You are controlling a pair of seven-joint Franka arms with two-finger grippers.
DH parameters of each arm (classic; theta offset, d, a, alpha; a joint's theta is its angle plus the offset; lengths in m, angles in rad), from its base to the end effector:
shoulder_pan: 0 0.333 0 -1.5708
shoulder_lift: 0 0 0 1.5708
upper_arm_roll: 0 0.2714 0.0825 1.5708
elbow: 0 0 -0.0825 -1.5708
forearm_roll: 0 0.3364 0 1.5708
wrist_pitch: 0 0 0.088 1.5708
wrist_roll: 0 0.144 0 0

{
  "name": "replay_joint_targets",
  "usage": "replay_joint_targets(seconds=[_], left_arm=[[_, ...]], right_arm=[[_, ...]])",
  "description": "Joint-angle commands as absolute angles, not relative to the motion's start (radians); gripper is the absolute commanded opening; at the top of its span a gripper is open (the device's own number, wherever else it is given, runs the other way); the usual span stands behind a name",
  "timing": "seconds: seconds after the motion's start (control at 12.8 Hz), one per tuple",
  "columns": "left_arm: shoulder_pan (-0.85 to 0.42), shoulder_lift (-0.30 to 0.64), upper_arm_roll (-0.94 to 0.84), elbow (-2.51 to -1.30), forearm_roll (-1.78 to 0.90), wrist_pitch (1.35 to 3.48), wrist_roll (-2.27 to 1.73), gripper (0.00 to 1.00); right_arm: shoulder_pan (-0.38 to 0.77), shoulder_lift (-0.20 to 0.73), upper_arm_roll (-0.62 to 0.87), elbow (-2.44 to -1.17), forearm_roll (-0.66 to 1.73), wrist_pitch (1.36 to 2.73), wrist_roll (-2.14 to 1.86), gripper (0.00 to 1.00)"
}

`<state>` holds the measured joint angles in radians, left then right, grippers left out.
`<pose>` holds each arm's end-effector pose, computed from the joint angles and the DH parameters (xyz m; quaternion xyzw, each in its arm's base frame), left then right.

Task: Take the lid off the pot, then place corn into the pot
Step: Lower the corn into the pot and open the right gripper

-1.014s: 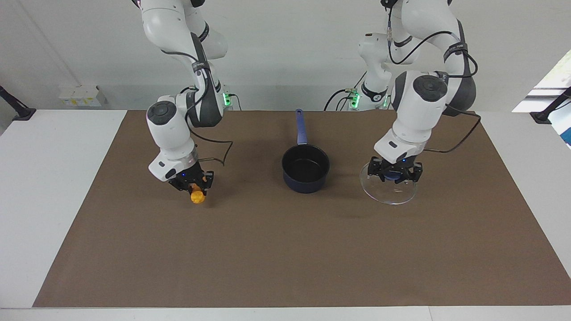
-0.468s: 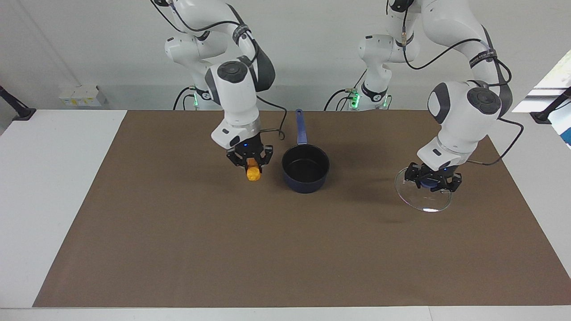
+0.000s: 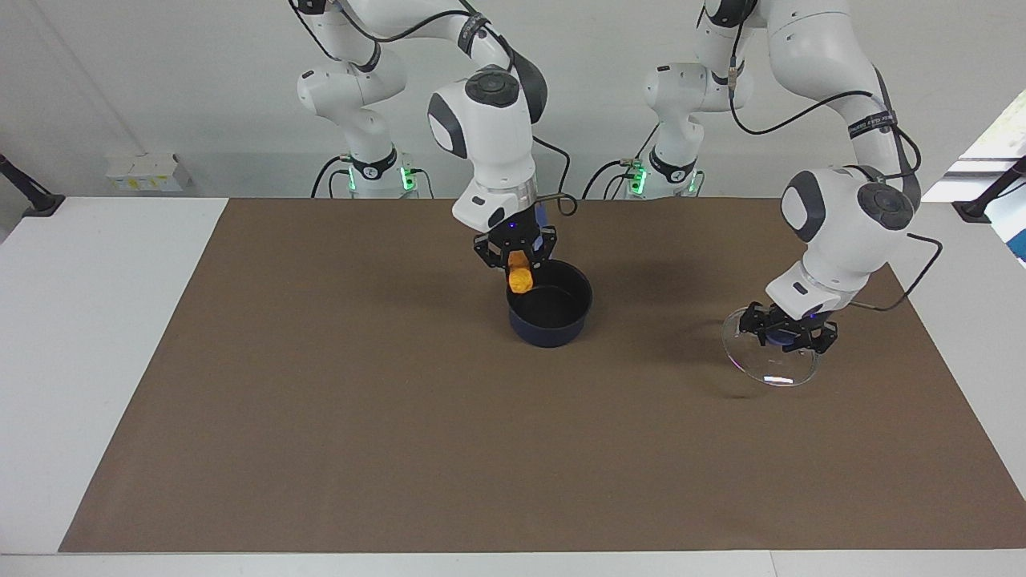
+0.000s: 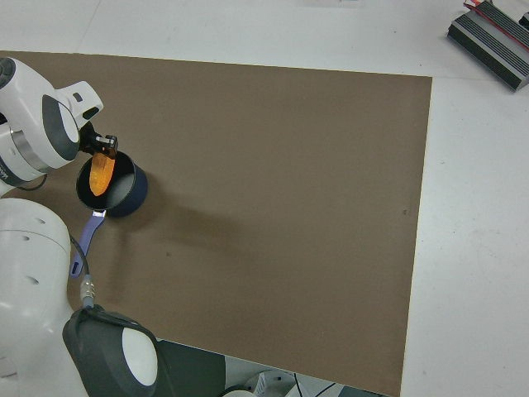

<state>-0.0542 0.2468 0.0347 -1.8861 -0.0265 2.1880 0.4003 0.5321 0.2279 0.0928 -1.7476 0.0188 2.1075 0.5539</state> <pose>0.5706 -0.0134 0.3277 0.9790 -0.2017 0.0284 0.0014 0.4788 0.3440 0.3915 -0.9972 -0.0293 -0.0448 0.0525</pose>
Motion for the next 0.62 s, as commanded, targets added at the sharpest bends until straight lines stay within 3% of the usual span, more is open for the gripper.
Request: replay_joint_targets(seconds=[0.0,0.39,0.55], left_arm=[[-0.012,0.227,0.025,-1.948,-0.048,2.221,0.442,0.00],[0.026,0.236,0.025,-2.029,-0.057,2.290,0.440,0.00],[0.025,0.236,0.025,-2.036,-0.057,2.307,0.443,0.09]], right_arm=[[0.552,0.340,0.091,-1.669,0.017,2.112,0.587,0.00],[0.592,0.426,0.089,-1.648,0.008,2.187,0.614,0.00],[0.591,0.428,0.089,-1.657,0.008,2.218,0.615,0.00]])
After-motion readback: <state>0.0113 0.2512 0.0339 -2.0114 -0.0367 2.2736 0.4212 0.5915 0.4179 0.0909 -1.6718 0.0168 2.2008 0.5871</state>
